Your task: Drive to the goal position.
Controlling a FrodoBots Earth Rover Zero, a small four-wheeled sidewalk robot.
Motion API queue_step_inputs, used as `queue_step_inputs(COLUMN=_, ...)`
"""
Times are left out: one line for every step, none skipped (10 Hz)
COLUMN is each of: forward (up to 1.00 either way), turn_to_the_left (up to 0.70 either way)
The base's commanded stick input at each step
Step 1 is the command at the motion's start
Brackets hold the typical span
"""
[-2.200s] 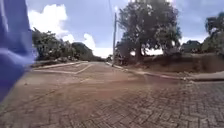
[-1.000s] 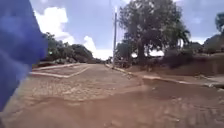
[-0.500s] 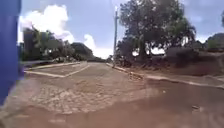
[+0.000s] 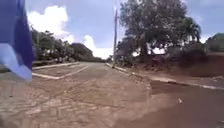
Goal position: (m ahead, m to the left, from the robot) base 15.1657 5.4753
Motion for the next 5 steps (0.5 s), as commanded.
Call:
queue_step_inputs(forward=1.0, turn_to_the_left=0.0)
queue_step_inputs(forward=1.0, turn_to_the_left=0.0)
queue_step_inputs(forward=1.0, turn_to_the_left=0.0)
queue_step_inputs(forward=1.0, turn_to_the_left=0.0)
queue_step_inputs(forward=1.0, turn_to_the_left=0.0)
